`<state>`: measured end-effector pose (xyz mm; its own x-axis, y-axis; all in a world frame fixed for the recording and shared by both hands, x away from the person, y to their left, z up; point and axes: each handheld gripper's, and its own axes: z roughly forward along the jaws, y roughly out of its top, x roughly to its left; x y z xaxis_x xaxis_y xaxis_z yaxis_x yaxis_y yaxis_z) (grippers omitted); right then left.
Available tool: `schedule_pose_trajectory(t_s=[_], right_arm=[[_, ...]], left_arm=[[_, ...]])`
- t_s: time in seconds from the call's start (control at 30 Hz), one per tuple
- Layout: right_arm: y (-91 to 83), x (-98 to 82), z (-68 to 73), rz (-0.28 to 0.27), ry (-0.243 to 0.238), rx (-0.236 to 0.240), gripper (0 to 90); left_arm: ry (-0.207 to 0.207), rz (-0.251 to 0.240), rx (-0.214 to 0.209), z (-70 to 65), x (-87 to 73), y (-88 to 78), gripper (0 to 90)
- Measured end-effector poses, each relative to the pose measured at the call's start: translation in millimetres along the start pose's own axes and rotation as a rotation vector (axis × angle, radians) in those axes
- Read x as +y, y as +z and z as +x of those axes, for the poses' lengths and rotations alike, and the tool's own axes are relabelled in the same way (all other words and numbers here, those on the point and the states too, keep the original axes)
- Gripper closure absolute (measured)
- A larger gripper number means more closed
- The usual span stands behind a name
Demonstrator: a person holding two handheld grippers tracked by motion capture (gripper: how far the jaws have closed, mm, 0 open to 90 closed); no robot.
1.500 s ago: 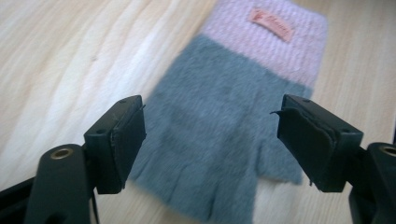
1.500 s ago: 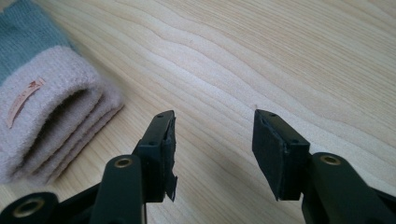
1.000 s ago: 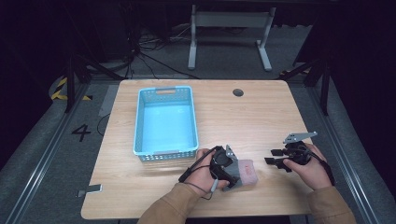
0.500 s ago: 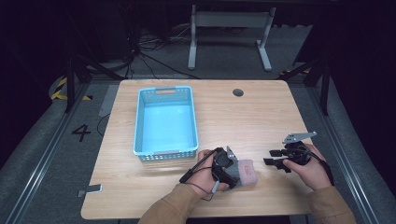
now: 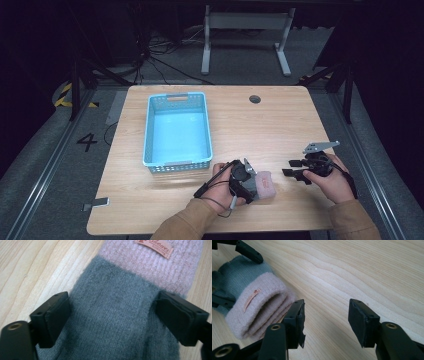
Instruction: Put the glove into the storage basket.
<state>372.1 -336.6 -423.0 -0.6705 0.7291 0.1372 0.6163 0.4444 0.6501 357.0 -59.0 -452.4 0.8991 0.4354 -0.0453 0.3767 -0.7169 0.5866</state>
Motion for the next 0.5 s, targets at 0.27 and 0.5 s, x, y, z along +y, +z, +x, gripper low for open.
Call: schedule_pose_trajectory(t_s=[0.27, 0.5], right_arm=[[-0.9, 0.8, 0.1, -0.011, -0.002, -0.007, 47.6], [-0.8, 0.5, -0.1, -0.011, -0.004, -0.012, 47.5]], left_arm=[[0.017, 0.004, 0.006, -8.2, 3.2, -1.7, 31.9], [0.012, 0.000, -0.014, -12.0, 4.5, -3.4, 53.0]])
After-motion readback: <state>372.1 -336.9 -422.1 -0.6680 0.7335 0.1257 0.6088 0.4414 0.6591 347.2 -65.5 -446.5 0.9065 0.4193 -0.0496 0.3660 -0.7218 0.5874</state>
